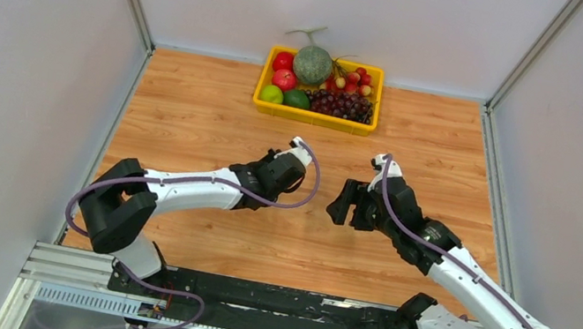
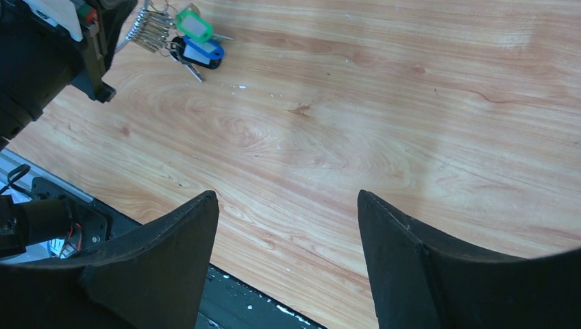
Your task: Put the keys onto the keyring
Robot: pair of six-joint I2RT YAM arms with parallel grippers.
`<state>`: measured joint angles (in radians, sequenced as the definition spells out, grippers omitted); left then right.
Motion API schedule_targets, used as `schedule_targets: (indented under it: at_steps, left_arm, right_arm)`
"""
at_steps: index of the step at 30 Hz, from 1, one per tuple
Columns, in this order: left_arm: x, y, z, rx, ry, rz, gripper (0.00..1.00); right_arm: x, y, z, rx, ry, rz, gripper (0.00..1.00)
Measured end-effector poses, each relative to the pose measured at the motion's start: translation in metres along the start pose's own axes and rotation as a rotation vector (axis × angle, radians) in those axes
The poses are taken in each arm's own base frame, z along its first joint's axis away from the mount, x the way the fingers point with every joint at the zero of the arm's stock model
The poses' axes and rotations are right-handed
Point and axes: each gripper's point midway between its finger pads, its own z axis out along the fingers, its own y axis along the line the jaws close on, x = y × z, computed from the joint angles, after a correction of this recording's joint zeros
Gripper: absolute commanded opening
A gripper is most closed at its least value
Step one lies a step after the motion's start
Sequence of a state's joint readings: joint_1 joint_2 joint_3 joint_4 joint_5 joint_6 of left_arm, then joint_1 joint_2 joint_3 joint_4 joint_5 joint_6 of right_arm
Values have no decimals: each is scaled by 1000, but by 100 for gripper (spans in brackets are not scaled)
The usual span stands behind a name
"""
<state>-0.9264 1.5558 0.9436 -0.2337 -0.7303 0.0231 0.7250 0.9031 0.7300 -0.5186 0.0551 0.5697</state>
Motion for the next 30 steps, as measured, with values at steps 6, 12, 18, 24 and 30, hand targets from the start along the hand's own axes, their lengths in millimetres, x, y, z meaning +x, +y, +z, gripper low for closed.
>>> schedule_targets:
  at_steps: [6,12,18,24,30]
  left_arm:
    - [14,0,2,-17,71,19,11]
    - [21,-17,7,46,126,29,20]
    - [28,-39,8,150,185,45,29]
    - [25,-62,5,268,191,19,34]
    - [19,-86,-1,404,187,-10,36]
  right_arm:
    - [6,-4,12,19,29,-15,78]
    - [11,-7,20,35,57,-30,79]
    - [8,-8,20,36,48,-31,80]
    - [2,-9,17,27,25,-19,80]
    - [-8,-9,8,14,-20,-9,81]
